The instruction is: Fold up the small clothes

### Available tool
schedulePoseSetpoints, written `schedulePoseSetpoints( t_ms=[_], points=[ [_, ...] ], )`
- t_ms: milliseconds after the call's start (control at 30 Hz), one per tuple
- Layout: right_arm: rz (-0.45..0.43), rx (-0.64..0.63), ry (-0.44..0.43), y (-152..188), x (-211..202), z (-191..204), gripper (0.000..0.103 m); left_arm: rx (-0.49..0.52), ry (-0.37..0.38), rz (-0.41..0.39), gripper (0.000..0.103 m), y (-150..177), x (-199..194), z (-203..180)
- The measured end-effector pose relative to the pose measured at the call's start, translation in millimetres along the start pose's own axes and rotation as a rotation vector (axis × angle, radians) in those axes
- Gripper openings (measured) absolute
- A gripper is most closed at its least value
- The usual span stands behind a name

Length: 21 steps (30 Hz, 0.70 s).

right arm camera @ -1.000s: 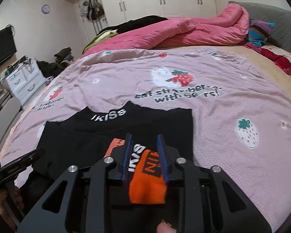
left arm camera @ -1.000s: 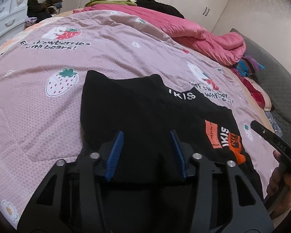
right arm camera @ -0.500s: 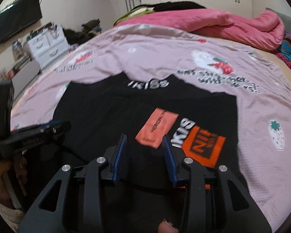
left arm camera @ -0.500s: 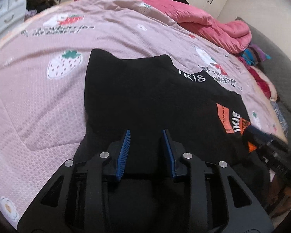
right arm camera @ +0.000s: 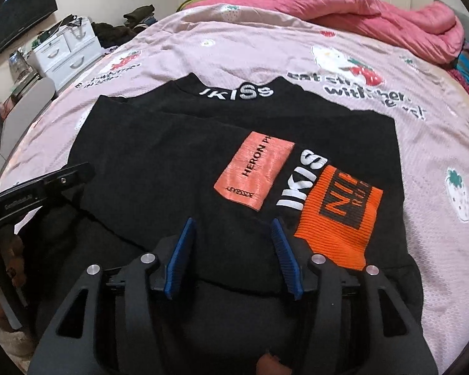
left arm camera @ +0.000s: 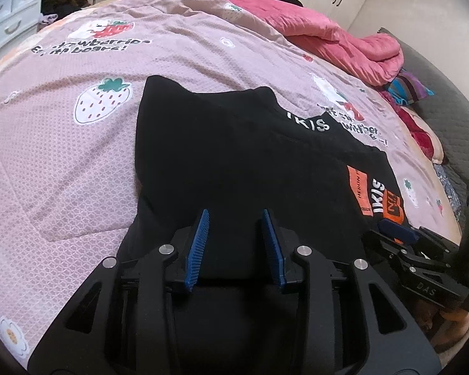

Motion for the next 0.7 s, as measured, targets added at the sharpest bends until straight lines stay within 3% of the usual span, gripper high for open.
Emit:
schedulePoseSetpoints(
  t_ms=[267, 367, 567, 700],
  points=[
    [-0.07, 0.037, 0.005, -8.1, -19.6, -8.4, 0.068, 0.017, -0.003, -0.017, 0.042, -1.1, -7.0, -5.0],
    [-0.098, 0.069, 0.012, -10.3, -25.7, -15.5, 0.081, 0.012, -0.003, -0.029, 0.047, -2.0, -11.2, -4.4],
    [-0.141, 0.124, -0.002, -15.2, -37.0, -26.6, 0.092, -0.004, 0.0, -0.061, 0.06, -5.1, -22.5, -3.1],
    [-0.165, 0.138, -0.01, -17.1, -43.0, -29.3, 0.096, -0.011, -0.02, -0.092, 0.087, -8.3, -31.4, -3.3]
  ],
)
Point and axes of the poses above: each gripper's, at about its wrist camera, not at the fingertips, and x roughly the way its jaws point, z to its left, y to its underside, the point moved 2 cm from there along x, roughly the way its jaws point, and after that the axes turned 1 degree about -x, right-handed, at the moved point
